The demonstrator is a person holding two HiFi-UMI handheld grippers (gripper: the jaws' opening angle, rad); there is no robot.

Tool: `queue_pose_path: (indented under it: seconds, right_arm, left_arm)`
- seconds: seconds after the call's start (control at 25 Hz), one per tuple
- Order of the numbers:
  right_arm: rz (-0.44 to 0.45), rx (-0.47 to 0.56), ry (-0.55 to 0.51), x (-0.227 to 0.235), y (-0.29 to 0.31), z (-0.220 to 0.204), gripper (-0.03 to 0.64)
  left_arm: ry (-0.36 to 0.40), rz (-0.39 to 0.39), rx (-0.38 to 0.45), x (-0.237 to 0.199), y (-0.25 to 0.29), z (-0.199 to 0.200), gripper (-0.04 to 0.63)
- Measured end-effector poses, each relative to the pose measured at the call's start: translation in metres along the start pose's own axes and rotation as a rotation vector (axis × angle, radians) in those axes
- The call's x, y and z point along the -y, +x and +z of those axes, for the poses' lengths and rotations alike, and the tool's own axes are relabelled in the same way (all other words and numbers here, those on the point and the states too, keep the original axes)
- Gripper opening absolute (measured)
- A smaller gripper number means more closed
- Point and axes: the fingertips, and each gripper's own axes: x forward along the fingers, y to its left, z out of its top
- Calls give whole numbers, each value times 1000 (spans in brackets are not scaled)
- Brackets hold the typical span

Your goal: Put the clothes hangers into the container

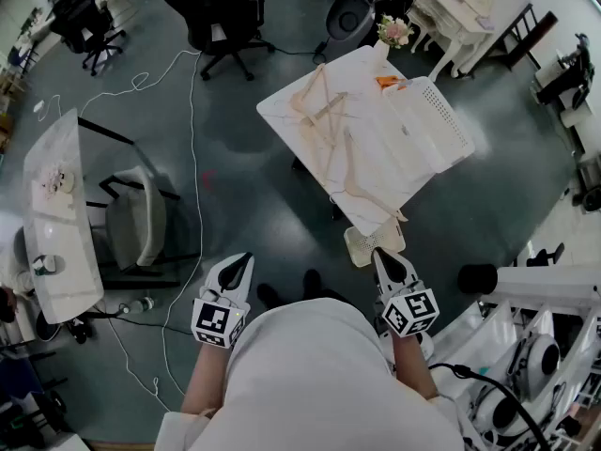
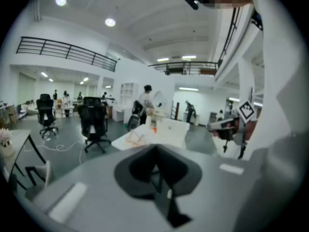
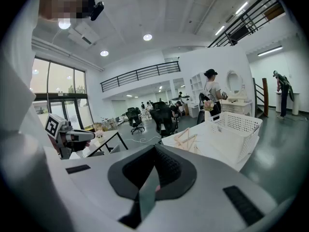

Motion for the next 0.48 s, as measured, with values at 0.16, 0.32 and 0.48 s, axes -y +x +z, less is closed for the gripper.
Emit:
queue_pose_path:
  seconds: [0.16, 0.32, 0.48]
  right_arm:
    - [4, -2, -1, 1, 2, 0, 2]
    - [11, -4, 0, 3, 3, -1, 2]
    - [18, -11, 1, 8, 4, -2, 2]
  left_arm:
    - [0, -1, -11, 0, 2, -2, 1]
    - [0, 3, -13, 1, 3, -2, 0]
    - [0, 7, -18, 5, 7, -2, 1]
